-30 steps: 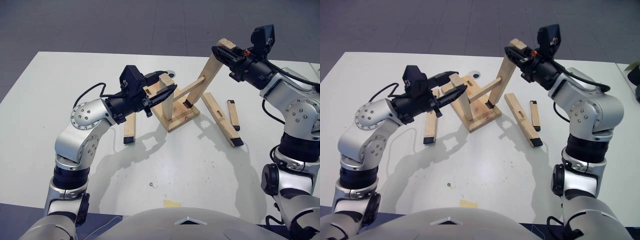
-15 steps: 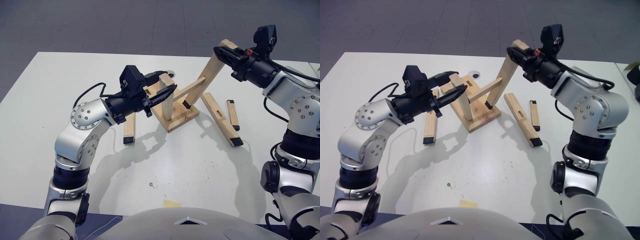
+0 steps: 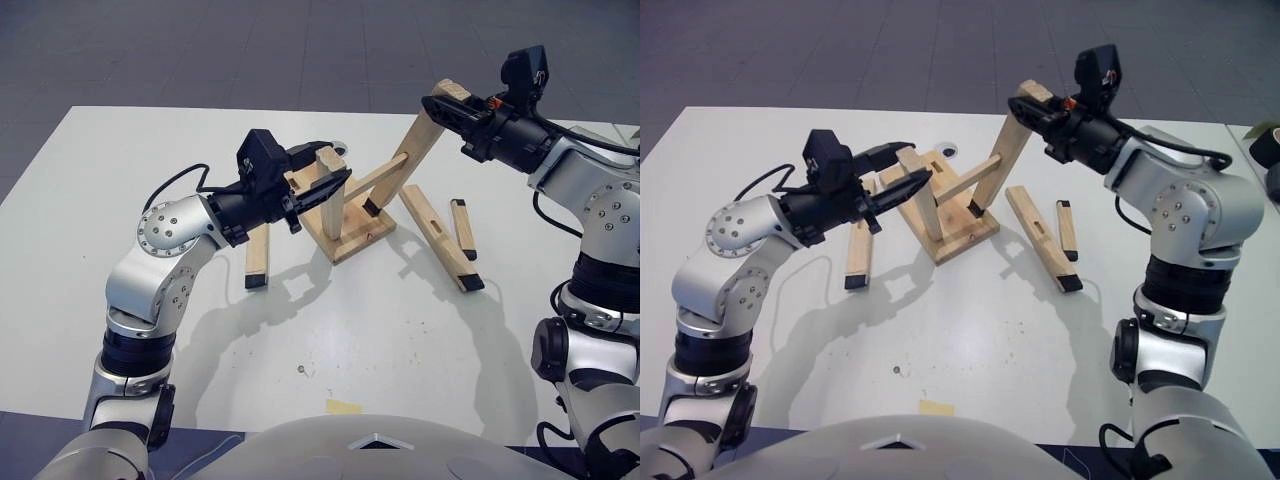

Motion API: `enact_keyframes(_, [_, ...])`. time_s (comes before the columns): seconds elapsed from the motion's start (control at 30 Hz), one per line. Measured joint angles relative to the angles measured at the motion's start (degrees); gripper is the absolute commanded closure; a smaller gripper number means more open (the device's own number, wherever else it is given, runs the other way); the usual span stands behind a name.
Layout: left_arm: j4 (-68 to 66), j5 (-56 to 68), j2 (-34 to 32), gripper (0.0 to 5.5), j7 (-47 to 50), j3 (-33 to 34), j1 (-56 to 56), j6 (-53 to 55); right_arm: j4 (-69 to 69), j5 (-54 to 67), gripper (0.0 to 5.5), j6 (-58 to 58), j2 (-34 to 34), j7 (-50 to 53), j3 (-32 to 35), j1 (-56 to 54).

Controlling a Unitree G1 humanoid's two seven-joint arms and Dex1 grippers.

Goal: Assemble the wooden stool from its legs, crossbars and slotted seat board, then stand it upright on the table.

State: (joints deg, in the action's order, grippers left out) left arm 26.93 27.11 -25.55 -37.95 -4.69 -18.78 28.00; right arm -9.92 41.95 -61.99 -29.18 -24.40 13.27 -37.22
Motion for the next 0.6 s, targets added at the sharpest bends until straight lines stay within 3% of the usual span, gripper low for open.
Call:
enact_keyframes(0.33, [-0.23, -0.01, -0.26, 3.48, -0.69, -0.01, 0.0, -0.27, -0.24, -0.82, 4.48, -0.64, -3.07, -1.2, -2.28, 0.28])
enact_keyframes(0.6, [-0.45, -0.04, -0.27, 3.48, -0.72, 0.1, 0.03, -0.26, -0.85, -2.22, 4.47, 3.05, -1.29, 0.05, -2.74, 3.32])
